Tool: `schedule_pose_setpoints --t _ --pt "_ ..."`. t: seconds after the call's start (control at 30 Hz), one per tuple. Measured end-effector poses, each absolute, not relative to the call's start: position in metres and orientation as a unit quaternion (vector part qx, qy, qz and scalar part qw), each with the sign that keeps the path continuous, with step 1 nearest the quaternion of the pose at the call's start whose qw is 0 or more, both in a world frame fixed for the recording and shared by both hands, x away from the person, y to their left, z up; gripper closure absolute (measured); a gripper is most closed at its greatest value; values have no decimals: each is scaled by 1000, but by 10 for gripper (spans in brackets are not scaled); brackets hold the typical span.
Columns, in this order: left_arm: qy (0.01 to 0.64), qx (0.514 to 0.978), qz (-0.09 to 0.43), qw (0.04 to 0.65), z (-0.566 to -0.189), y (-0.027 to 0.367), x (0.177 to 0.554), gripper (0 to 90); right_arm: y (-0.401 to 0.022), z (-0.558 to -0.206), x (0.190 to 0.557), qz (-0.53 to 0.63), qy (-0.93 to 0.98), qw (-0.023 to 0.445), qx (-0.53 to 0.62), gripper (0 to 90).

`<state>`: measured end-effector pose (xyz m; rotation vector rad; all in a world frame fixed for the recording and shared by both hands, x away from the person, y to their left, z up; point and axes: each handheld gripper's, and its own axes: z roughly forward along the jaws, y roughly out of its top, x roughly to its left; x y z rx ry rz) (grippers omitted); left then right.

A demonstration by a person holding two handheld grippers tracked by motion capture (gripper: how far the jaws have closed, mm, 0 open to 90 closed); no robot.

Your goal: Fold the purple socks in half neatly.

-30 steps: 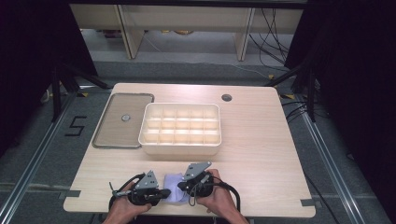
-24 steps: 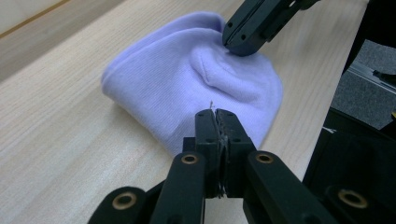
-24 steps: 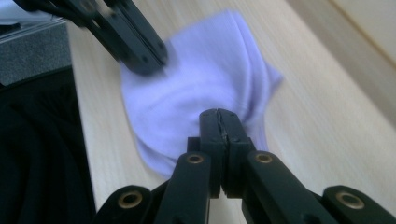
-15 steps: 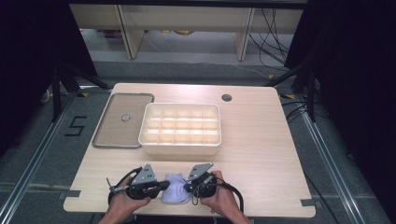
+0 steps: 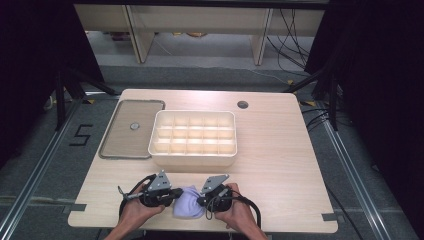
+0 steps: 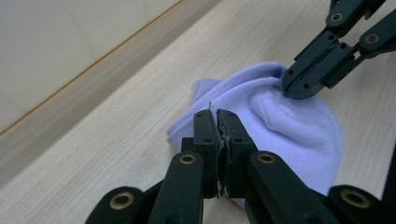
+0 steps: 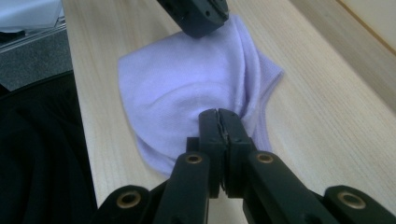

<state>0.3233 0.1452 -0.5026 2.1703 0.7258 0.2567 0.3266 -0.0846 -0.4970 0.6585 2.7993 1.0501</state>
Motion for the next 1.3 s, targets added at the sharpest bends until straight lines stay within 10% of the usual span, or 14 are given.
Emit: schedule_pose_setpoints --t 0.27,0.53,0.73,1.1,1.3 --pt "291 856 92 418 -502 144 314 817 -78 -482 321 364 908 58 197 890" --pt "352 834 77 418 -507 165 291 533 -65 -494 311 336 925 44 172 888" --pt "382 826 52 412 -516 152 292 478 -65 -498 311 335 925 45 173 888" --pt "370 818 45 437 -515 158 294 810 -68 -494 311 342 922 51 171 884" --pt "366 819 53 439 -510 156 292 836 -57 -490 309 363 918 40 156 889"
